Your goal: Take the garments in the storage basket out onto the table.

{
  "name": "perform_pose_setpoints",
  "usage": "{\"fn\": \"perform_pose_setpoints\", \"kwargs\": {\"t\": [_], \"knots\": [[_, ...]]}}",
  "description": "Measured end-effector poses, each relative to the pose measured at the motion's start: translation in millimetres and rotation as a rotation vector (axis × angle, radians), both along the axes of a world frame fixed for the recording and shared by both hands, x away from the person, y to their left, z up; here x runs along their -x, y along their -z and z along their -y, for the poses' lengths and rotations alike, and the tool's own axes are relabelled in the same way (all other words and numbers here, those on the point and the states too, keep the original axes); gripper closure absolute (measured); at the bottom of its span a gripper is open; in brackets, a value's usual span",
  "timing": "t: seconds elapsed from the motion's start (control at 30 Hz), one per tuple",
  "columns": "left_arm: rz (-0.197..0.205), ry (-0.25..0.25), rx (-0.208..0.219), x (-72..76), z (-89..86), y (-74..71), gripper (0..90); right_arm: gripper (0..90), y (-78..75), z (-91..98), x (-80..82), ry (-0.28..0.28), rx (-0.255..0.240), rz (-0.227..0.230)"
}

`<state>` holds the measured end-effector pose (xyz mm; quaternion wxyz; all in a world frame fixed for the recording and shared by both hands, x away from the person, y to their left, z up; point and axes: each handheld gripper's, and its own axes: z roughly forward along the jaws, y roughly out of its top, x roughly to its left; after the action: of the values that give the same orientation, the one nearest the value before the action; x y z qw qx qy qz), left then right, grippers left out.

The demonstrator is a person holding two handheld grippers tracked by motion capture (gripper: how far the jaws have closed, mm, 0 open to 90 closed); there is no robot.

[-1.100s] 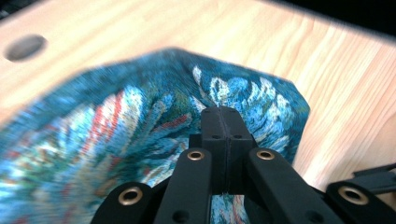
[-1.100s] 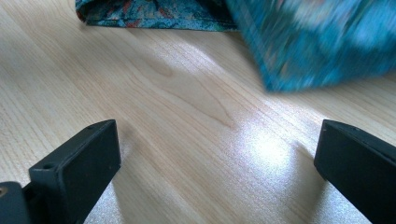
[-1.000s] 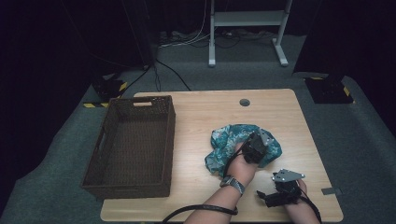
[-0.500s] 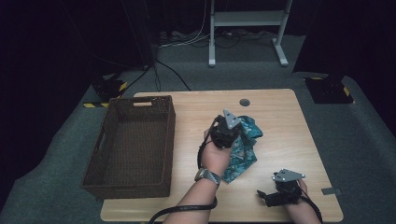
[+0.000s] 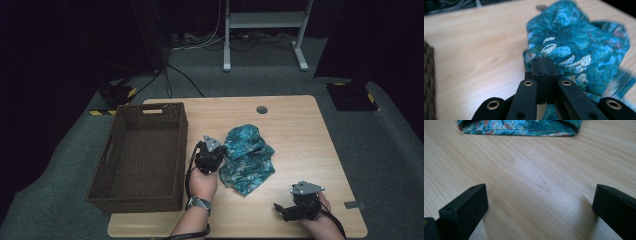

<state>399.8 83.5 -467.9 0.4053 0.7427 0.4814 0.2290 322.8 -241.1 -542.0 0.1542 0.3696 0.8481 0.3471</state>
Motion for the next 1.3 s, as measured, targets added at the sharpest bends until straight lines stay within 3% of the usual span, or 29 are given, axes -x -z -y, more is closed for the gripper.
{"fn": "perform_pose_setpoints", "kwargs": {"t": [0.3, 0.5, 0.67, 0.8, 1.13, 1.3], "knots": [[-0.096, -0.009, -0.034, 11.2, -3.2, 46.7, 88.8, 0.1, -0.3, -6.6, 2.1, -0.02, 0.006, -0.003], [-0.123, -0.009, -0.052, 14.1, -2.6, 67.9, 86.5, 0.5, -0.6, -4.7, 1.5, 0.01, 0.004, -0.007], [-0.082, -0.007, -0.037, 15.4, -3.3, 72.2, 86.1, 4.3, -0.6, -3.2, 0.3, 0.049, -0.006, 0.002], [-0.057, -0.007, -0.089, 19.5, 1.1, 72.2, 85.6, 13.9, -2.3, -5.0, -0.9, 0.083, -0.016, 0.015], [-0.076, -0.014, -0.047, 19.4, -2.0, 72.5, 85.4, 32.7, -8.0, -13.8, -12.5, 0.173, -0.032, 0.043], [-0.076, -0.012, -0.049, 19.2, -2.3, 72.4, 85.5, 42.3, -10.5, -25.8, -35.0, 0.209, -0.071, 0.038]]}}
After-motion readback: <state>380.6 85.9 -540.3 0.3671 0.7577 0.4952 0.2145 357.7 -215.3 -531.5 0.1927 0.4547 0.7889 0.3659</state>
